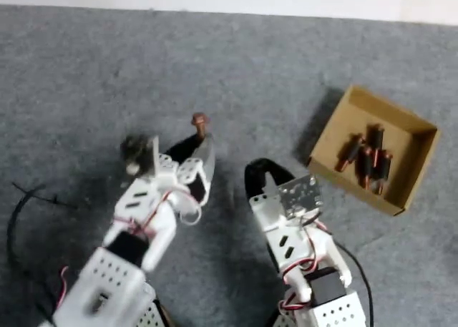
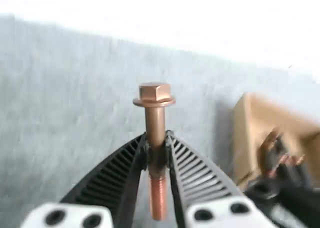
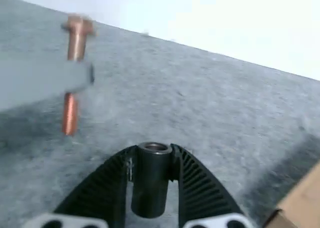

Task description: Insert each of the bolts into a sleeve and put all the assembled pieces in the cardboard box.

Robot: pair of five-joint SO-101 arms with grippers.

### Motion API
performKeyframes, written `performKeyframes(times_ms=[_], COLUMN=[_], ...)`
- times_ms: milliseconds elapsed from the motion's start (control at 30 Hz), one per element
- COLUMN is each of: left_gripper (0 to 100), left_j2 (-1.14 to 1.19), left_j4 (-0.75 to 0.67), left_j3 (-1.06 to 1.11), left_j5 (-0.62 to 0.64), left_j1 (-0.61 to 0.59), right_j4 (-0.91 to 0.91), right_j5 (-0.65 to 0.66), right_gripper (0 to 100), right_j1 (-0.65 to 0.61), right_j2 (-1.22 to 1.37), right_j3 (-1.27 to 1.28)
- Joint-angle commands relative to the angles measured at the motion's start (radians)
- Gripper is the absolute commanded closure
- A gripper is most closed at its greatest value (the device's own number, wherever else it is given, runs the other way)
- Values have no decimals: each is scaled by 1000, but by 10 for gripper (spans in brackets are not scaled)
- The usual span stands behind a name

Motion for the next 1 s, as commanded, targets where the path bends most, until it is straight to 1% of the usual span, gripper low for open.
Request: performKeyframes(times_ms=[0,33,133,233,300,400,500,633,733,867,967], left_gripper=[996,996,995,995,995,995,995,995,995,995,995], left_j2=[-237,-278,-390,-456,-469,-469,-469,-469,-469,-467,-467], left_j4=[-101,-106,-104,-98,-71,-40,-2,21,21,75,86], left_j3=[85,102,136,159,160,163,168,176,186,186,186], left_j5=[14,35,150,203,199,199,193,98,94,89,89], left_j1=[-1,-2,-21,-16,4,64,120,134,136,131,130], right_j4=[-35,-35,-35,-36,-36,-36,-38,-38,-38,-38,-38], right_j5=[11,11,12,12,26,100,118,133,175,180,181], right_gripper=[994,994,994,994,994,994,994,994,994,994,994], right_j1=[-54,-70,-113,-143,-157,-185,-186,-183,-174,-156,-156], right_j2=[-10,-10,-10,-10,-10,-10,-10,-10,-8,-13,-13], right_j3=[151,151,151,151,151,151,151,151,151,151,151])
